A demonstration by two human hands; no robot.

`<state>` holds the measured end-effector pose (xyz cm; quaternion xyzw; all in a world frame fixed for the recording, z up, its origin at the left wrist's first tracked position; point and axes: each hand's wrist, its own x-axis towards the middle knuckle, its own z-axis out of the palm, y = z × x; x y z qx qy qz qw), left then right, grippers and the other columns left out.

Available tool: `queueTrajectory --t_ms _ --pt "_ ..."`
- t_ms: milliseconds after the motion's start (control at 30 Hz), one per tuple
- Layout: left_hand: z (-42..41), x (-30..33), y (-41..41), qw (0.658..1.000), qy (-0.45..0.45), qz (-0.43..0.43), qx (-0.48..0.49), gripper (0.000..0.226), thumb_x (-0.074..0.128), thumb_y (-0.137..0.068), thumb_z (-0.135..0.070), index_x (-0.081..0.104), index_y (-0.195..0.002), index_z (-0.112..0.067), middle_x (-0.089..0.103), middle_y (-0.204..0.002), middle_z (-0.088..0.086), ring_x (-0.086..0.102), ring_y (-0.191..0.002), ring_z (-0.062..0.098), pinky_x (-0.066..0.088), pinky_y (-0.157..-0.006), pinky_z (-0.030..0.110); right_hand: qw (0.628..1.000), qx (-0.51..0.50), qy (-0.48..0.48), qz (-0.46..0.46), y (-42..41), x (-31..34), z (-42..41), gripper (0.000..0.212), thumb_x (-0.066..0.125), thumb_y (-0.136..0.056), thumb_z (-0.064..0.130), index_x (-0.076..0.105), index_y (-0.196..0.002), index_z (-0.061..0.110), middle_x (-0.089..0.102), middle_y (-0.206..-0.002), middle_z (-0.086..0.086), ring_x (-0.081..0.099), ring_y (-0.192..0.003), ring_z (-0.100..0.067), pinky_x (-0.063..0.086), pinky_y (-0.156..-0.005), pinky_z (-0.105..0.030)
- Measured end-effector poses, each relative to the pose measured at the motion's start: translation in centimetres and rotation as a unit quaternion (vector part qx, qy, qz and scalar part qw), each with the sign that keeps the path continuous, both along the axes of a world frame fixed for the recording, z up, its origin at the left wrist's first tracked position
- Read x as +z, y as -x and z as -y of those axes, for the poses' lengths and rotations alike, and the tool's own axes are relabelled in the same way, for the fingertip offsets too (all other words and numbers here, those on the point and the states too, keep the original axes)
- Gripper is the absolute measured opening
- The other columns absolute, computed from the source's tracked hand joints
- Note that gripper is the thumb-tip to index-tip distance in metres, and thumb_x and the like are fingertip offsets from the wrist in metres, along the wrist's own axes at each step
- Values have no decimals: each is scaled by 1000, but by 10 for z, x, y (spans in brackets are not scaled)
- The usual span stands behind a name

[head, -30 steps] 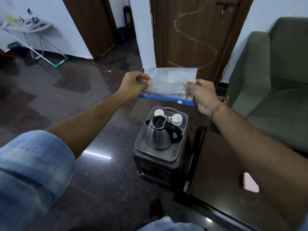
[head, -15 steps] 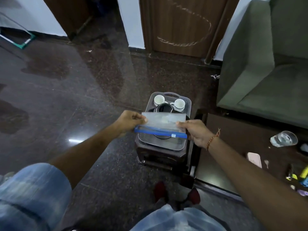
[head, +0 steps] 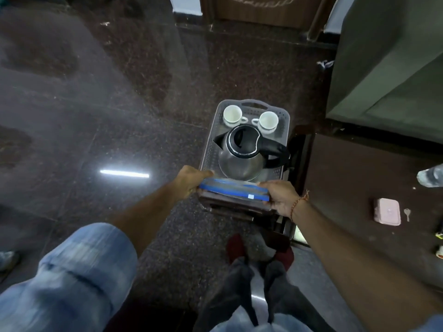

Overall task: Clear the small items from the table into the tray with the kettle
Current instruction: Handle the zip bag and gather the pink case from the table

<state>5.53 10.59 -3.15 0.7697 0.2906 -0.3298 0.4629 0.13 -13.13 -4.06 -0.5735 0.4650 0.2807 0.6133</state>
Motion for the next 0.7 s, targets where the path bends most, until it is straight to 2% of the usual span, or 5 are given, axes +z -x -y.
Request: queueTrajectory --t_ms 167,300,467,600,700 --pt "3 -22 -11 1000 -2 3 -15 30 77 -81 -31 70 -76 -2 65 -68 15 63 -51 21 59 -59 33 999 -35 10 -36 -20 -31 -2 13 67 -88 10 68 -79 1 62 -44 -9 50 -29 -12 39 -34 -17" --pt "11 -29 -13 990 -73 30 -118 11 77 -79 -28 73 -75 -18 67 -58 -3 62 -41 5 47 -41 14 997 -36 44 -53 -27 -44 1 16 66 -87 10 69 -94 -5 63 -49 -12 52 -30 -14 41 -36 -19" --pt "20 -35 -10 972 -100 67 -204 14 71 -81 -22 77 -88 -11 73 -78 1 65 -53 5 50 -51 10 994 21 74 -76 -27 -41 8 17 64 -91 9 65 -102 -4 62 -63 -14 57 -35 -13 46 -36 -19" --pt "20 -34 -11 946 -129 68 -291 14 71 -79 -34 76 -79 -21 74 -86 -1 69 -79 12 58 -77 29 986 99 108 -75 -24 -34 13 12 65 -90 8 65 -96 -2 65 -75 -18 60 -49 -18 54 -40 -25" --pt "22 -28 -12 915 -156 56 -368 17 70 -77 -41 76 -82 -26 72 -91 -2 68 -86 17 57 -84 37 953 227 201 -18 -22 -31 18 13 66 -85 7 70 -95 -1 71 -87 -18 69 -62 -24 62 -60 -35"
